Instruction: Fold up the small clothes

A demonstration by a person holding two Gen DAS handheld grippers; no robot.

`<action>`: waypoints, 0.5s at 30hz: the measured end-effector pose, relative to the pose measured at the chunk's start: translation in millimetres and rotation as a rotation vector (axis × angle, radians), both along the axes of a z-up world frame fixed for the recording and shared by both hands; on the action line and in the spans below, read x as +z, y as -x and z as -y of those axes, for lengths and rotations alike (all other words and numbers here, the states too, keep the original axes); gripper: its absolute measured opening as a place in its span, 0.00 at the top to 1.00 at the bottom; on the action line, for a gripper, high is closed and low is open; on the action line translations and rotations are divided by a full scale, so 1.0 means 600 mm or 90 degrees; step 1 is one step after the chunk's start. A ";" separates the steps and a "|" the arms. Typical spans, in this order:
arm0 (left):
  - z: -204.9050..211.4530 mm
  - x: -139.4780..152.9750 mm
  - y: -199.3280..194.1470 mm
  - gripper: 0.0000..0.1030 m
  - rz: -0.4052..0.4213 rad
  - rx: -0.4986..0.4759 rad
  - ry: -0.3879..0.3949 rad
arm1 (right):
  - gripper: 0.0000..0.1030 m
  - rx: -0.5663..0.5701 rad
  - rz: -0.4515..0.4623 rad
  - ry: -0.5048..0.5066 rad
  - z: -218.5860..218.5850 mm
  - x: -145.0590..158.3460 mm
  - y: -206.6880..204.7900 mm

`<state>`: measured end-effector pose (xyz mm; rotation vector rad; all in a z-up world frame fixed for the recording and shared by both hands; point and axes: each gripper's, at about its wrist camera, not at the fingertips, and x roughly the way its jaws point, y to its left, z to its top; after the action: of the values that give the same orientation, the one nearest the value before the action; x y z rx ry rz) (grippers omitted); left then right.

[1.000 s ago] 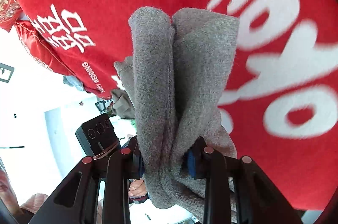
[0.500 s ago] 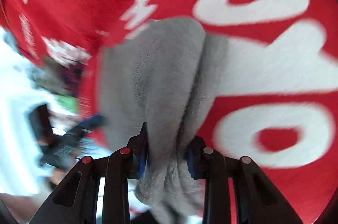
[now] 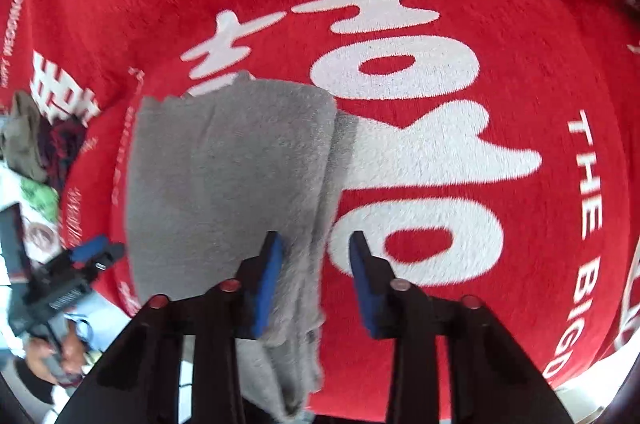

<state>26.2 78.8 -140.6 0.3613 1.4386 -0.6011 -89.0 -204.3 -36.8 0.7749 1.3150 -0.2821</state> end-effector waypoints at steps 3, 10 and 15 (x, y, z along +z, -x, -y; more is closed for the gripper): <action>0.000 0.007 0.005 0.05 0.013 0.004 -0.001 | 0.66 0.019 0.020 -0.004 -0.030 0.022 -0.004; 0.007 -0.001 0.014 0.00 0.026 -0.013 -0.041 | 0.66 0.098 0.001 0.015 -0.110 0.002 -0.022; 0.003 0.000 0.018 0.00 0.049 -0.003 -0.045 | 0.71 0.100 -0.012 0.036 -0.102 -0.044 -0.014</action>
<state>15.4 77.1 -140.6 0.4395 1.3875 -0.5345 -80.8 -142.9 -63.4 0.6191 1.3724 -0.2001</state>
